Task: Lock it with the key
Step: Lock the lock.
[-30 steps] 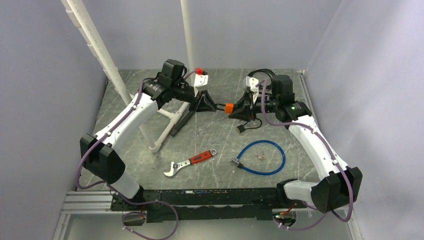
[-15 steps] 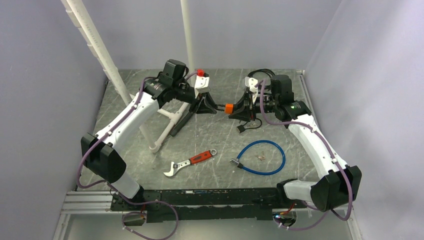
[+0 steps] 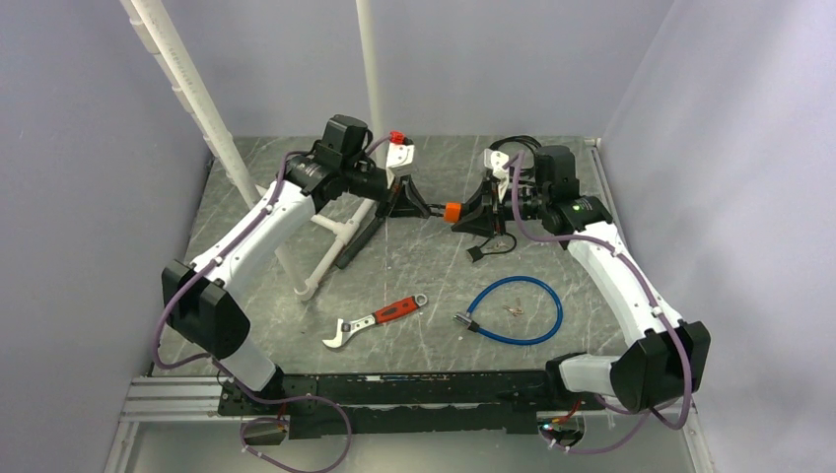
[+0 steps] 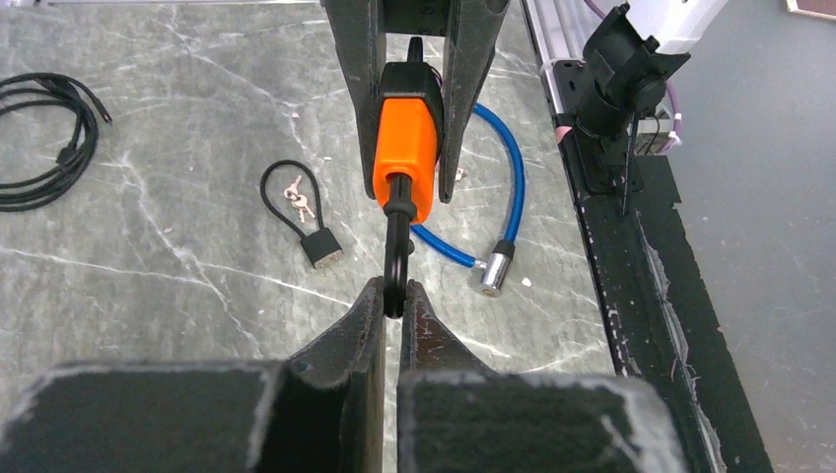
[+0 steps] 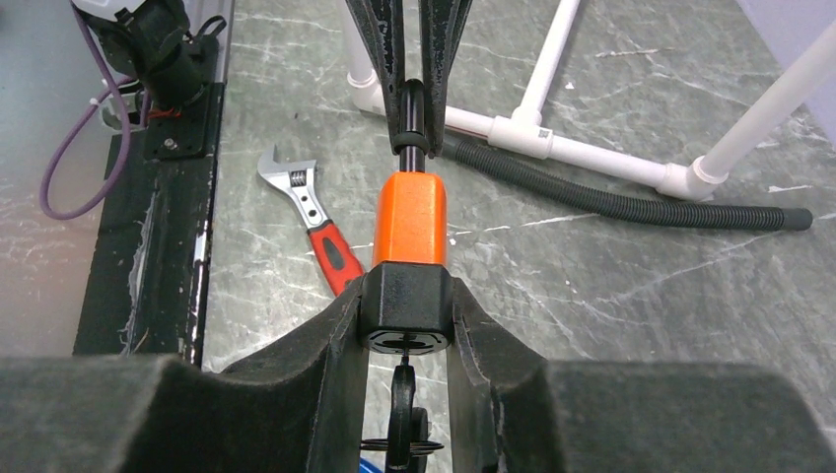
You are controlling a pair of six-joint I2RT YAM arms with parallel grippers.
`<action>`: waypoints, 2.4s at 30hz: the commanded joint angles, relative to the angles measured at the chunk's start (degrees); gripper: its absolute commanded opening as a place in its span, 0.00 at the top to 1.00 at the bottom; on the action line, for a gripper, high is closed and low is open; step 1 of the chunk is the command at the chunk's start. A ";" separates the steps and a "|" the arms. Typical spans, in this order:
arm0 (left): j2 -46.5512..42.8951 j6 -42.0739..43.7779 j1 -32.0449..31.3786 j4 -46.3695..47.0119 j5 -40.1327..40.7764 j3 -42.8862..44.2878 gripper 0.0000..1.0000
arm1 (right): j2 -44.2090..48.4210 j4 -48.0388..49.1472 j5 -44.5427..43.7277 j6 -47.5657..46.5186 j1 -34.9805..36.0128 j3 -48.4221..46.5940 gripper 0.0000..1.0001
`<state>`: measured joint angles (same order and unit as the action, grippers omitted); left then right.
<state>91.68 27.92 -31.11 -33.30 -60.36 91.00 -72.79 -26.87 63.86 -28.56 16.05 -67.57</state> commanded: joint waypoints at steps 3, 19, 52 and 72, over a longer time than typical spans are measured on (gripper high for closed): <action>3.03 -5.65 -2.04 4.68 -6.69 4.49 1.00 | -1.42 5.67 2.52 -2.42 1.08 -3.94 1.00; 7.90 -10.58 -4.95 10.57 -7.44 6.39 1.00 | -3.40 11.28 5.19 -1.20 4.39 -4.82 1.00; -0.21 -9.97 0.70 6.29 -2.94 2.44 0.49 | 1.11 10.34 5.70 7.47 -2.52 -0.72 1.00; 1.37 -12.32 -1.15 8.10 -4.98 4.45 0.62 | 3.56 9.93 5.06 7.74 -0.83 2.00 1.00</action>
<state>94.21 16.73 -30.92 -26.81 -63.59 94.21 -71.16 -21.65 66.57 -21.45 14.39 -65.67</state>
